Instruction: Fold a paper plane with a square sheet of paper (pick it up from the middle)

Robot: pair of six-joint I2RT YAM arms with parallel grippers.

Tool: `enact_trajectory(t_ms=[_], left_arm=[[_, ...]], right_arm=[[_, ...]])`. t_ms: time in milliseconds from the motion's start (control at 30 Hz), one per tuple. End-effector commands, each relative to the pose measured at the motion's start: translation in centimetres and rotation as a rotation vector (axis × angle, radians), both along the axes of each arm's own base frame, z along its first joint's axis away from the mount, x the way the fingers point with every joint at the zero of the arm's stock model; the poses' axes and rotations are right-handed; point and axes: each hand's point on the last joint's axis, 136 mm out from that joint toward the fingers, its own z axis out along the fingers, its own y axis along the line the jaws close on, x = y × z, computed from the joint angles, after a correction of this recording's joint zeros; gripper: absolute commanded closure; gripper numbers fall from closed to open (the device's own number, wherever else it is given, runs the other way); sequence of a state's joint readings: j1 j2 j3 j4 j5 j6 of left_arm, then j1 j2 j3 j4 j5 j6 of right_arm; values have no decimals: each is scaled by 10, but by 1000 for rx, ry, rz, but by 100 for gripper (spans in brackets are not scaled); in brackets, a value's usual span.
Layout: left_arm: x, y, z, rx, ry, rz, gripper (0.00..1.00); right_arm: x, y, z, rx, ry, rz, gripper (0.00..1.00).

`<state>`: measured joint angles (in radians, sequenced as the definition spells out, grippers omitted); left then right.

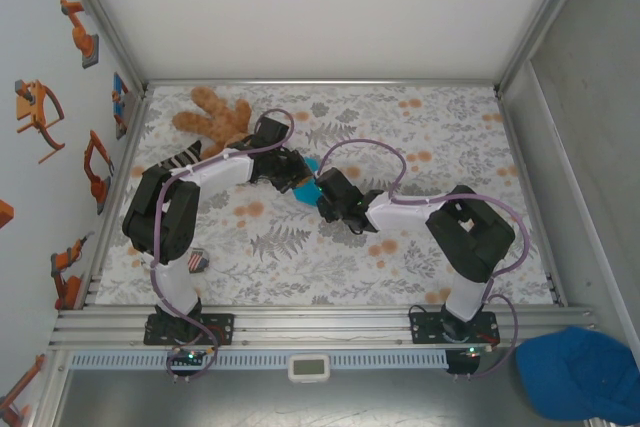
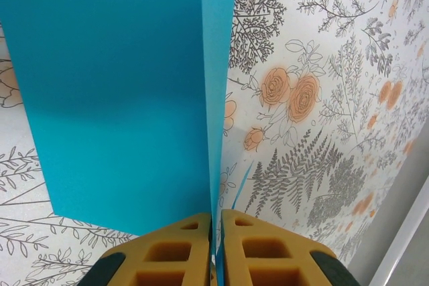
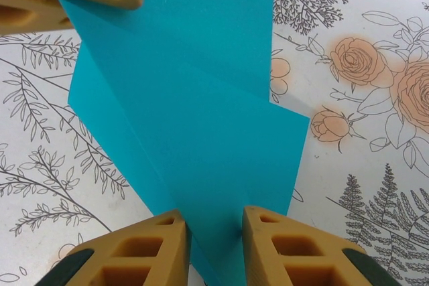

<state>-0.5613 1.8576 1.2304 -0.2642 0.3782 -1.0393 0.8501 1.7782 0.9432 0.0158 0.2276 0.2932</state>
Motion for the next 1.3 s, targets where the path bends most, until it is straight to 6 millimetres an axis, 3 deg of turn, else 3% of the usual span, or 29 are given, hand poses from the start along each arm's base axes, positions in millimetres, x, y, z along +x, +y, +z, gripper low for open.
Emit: enact_trajectory(t_ms=[0,233,600,867,1067,1267], left_arm=[[0,1,1,7,11,-14,89],[0,2,1,8,11,-14,90],[0,0,0,3,15,-15,90],[0,1,1,1,14,-15,88],[7,10,18,-9,-35,4,70],[20,44,44,3,-137,87,53]], right_arm=[[-3,-6,-8,-46,-16,1,74],[-4,-10,-7,-37,-33,-6,77],[3,2,-1,-27,-44,20,78],[-1,3,-6,-25,-27,37,86],[-8,5,-12,-11,1,59,94],[-15,15,-9,42,34,99,100]])
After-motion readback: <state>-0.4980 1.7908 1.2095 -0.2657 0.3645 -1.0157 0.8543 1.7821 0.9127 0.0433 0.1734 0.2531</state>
